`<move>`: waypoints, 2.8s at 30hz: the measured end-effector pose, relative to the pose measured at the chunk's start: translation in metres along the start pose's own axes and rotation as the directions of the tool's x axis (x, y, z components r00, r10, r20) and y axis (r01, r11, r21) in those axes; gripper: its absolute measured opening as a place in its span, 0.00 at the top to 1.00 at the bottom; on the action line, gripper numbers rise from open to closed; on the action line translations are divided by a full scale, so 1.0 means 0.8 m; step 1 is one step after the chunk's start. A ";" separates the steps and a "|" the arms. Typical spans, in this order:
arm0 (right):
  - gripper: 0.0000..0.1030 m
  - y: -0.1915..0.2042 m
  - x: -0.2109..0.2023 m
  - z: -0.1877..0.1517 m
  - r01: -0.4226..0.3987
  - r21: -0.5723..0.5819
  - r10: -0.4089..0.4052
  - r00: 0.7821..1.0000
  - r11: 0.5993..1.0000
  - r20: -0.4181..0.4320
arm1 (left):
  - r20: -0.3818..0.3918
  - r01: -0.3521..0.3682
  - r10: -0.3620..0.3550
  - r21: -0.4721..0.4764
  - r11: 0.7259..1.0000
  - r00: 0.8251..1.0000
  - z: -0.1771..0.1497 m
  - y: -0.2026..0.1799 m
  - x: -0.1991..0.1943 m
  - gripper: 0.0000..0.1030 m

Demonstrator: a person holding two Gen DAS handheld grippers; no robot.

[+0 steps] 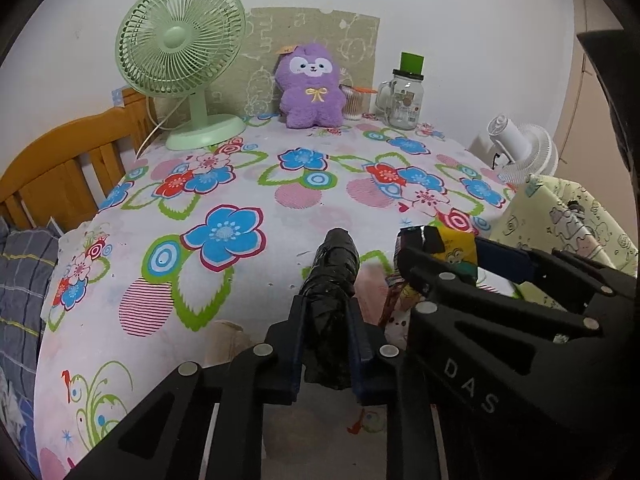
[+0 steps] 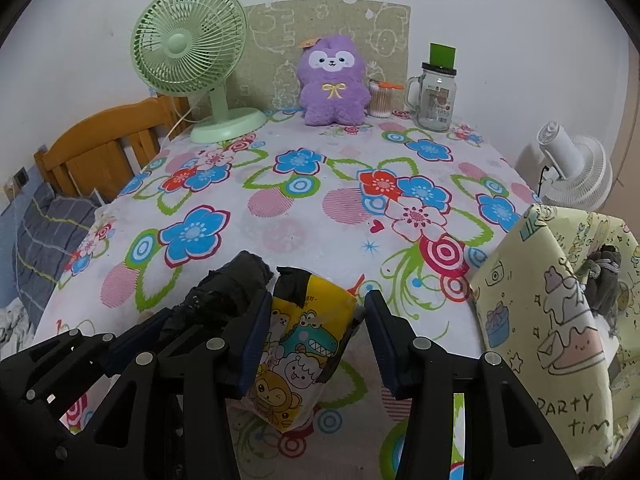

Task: Organize soft objects
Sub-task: 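Close the left tool on the black folded umbrella beside the right tool, then carry the umbrella with the left tool while the right tool carries the snack bag to the box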

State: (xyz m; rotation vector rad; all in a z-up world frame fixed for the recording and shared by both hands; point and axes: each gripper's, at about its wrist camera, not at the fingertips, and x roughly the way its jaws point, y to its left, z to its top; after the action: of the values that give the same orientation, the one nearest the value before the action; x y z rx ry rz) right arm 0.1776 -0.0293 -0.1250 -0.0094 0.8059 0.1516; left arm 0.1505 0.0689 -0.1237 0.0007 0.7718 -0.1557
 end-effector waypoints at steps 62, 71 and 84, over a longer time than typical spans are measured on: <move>0.50 -0.135 -0.196 0.021 -0.034 0.058 0.019 0.971 0.998 0.240 | 0.222 -0.015 0.007 0.033 0.999 0.975 0.053 -0.167 -0.140 0.85; 0.50 -0.179 -0.199 0.021 0.003 0.083 -0.024 0.969 0.997 0.247 | 0.220 0.017 -0.031 0.066 0.998 0.975 0.062 -0.208 -0.125 0.85; 0.50 -0.238 -0.188 0.019 0.044 0.133 -0.074 0.971 0.990 0.229 | 0.189 0.058 -0.079 0.113 0.992 0.979 0.074 -0.261 -0.094 0.85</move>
State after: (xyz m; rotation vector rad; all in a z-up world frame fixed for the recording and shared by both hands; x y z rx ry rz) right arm 0.1123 -0.2368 -0.0159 0.1034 0.5777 0.0432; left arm 0.1092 -0.1306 -0.0175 0.0604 0.5689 -0.2589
